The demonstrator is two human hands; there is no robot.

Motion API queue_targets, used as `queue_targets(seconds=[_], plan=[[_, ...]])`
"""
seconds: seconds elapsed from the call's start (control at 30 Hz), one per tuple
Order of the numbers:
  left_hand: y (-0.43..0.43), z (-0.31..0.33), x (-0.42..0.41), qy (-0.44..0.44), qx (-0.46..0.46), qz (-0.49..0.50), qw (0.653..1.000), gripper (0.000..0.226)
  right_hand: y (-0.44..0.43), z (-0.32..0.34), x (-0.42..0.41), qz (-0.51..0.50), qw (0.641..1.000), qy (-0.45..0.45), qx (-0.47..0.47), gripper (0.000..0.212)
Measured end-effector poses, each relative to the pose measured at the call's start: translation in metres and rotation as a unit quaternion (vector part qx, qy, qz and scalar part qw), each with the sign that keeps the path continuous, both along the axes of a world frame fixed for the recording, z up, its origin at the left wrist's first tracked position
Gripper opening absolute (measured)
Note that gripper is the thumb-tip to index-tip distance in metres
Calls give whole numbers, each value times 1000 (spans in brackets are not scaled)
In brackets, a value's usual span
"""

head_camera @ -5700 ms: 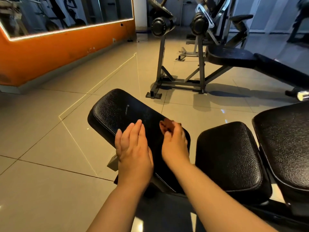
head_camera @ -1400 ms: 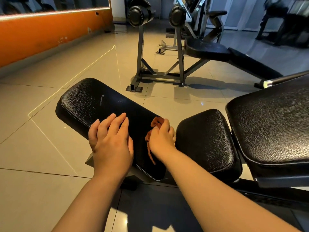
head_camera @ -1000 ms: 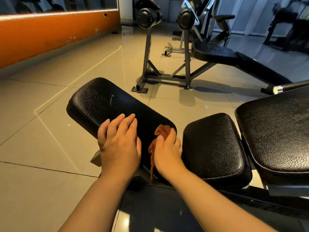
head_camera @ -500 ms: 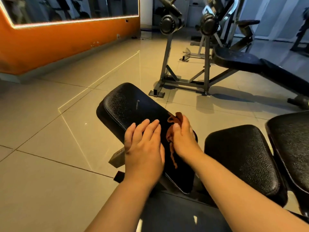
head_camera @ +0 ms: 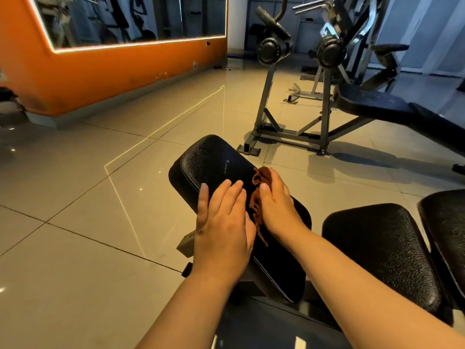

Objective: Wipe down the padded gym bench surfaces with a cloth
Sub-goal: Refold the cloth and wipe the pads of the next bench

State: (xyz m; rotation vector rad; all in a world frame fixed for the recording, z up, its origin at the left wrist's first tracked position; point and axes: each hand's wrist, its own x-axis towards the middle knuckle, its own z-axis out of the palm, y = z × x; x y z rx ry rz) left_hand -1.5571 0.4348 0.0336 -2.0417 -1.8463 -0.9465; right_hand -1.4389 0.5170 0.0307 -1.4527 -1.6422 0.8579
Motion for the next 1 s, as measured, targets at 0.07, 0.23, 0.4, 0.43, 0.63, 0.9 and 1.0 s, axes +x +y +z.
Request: queue_targets(seconds=[0.07,0.23,0.4,0.43,0.63,0.9,1.0], plan=[[1,3,-2,-3,2,13,1000,52,-23,1,-2,39,999,-3,27,52],[4,4,-4,22,-11,15,1000,53,-28,-9,16,74,996,-31,40,53],[0,5,-10,-13,18,5,1000,51,-21,12,-22,54,998,10,24,53],[0,5,-12,-28,23,8,999,51,-31,11,-23,74,996,26,36,53],[2,2,-14,-80,29,10,996,54,-10,6,-7,52,998,0,41,49],[3,6,-12,-114,69,82,988,57,-25,28,-28,168,983,12,77,54],[4,5,-10,-120,62,93,986,59,-9,21,-14,141,988,12,69,56]])
